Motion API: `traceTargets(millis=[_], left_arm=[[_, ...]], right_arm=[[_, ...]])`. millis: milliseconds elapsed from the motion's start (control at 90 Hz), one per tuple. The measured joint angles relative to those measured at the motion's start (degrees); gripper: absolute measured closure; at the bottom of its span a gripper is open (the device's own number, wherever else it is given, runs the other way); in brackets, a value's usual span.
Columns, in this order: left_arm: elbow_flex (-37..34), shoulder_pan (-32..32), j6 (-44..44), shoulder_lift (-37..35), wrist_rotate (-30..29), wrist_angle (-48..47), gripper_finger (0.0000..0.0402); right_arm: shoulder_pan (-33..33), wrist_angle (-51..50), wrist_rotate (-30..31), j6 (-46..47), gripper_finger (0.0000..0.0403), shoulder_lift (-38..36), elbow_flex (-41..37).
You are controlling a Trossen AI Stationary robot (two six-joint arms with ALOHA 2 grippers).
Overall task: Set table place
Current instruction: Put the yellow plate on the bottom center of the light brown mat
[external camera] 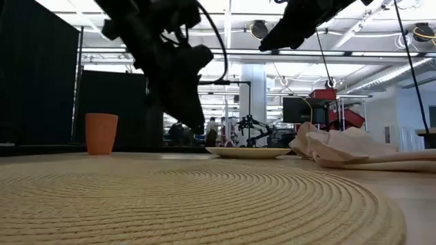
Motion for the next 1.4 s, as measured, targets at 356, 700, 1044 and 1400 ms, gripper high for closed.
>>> traceTargets(millis=[356,700,1044,1400], left_arm=[[0.63,15.01,-7.73,-0.24,-3.61,1.97,0.029],[0.67,29.26,-10.95,0.4,11.88,10.51,0.029],[0.67,33.15,-13.32,3.48,17.57,13.57,0.029],[2.84,32.25,-13.75,9.09,20.85,16.33,0.029]], right_arm=[[-3.02,-3.39,2.57,7.43,0.0266,0.2,0.0],[-3.82,-8.19,2.7,8.23,0.0266,0.11,0.0],[-9.21,-6.14,2.78,9.91,0.0266,-4.25,-7.93],[-29.14,12.35,-20.41,13.1,0.0266,-9.11,-21.33]])
